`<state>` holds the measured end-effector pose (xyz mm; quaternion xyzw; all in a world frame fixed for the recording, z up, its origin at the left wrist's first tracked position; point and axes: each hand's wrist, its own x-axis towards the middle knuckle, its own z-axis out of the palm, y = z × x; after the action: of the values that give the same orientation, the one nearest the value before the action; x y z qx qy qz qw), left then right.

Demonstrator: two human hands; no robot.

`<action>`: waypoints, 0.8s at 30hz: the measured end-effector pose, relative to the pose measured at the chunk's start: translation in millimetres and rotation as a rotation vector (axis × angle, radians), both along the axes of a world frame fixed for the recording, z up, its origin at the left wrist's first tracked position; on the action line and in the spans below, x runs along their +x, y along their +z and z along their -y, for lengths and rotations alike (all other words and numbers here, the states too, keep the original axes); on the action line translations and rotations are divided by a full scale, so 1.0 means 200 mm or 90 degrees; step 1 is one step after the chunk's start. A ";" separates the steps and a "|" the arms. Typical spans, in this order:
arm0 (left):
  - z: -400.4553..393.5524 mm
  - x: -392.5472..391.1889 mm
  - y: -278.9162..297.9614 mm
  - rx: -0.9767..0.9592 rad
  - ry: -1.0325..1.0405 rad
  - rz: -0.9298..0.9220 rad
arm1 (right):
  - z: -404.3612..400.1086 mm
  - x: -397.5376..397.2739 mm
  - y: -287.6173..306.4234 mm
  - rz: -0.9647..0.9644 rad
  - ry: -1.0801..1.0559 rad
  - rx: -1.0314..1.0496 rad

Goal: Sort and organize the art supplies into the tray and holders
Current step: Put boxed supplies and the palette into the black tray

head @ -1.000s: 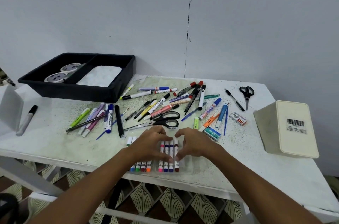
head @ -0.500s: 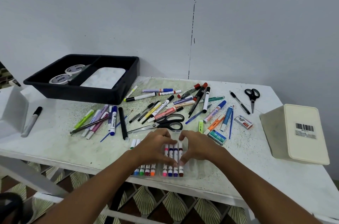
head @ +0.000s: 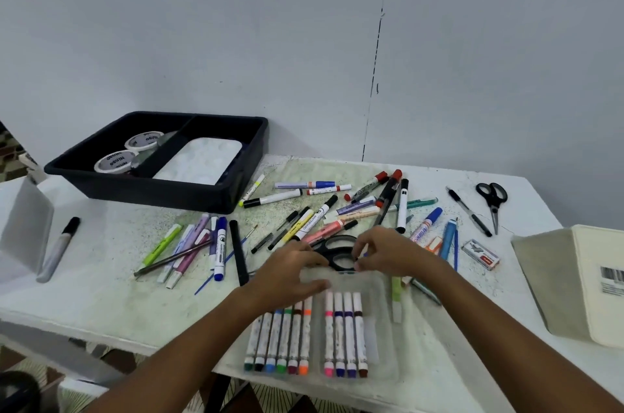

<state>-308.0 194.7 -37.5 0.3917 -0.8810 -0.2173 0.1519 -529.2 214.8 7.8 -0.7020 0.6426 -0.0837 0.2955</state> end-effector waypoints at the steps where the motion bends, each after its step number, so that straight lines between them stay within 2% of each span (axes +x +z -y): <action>1: 0.05 0.02 0.00 -0.004 0.008 -0.011 | 0.04 -0.02 0.00 0.015 -0.020 -0.015; 7: 0.42 0.05 0.04 -0.047 0.039 -0.024 | 0.33 -0.13 -0.02 0.057 -0.184 -0.083; 12: 0.73 0.00 0.05 -0.087 0.111 -0.044 | 0.56 -0.13 -0.07 0.024 -0.256 -0.150; 14: 0.83 -0.02 0.04 -0.099 0.129 -0.035 | 0.64 -0.10 -0.09 -0.019 -0.252 -0.170; 19: 0.94 -0.04 0.00 -0.084 0.136 -0.037 | 0.81 -0.03 -0.15 -0.225 -0.207 -0.176; 24: 0.97 -0.02 -0.04 -0.068 0.118 -0.059 | 0.87 0.03 -0.19 -0.285 -0.196 -0.132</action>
<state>-312.8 0.3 -45.8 0.4524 -0.8433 -0.1734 0.2327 -524.1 41.4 -29.2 -0.6235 0.7789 -0.0361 0.0565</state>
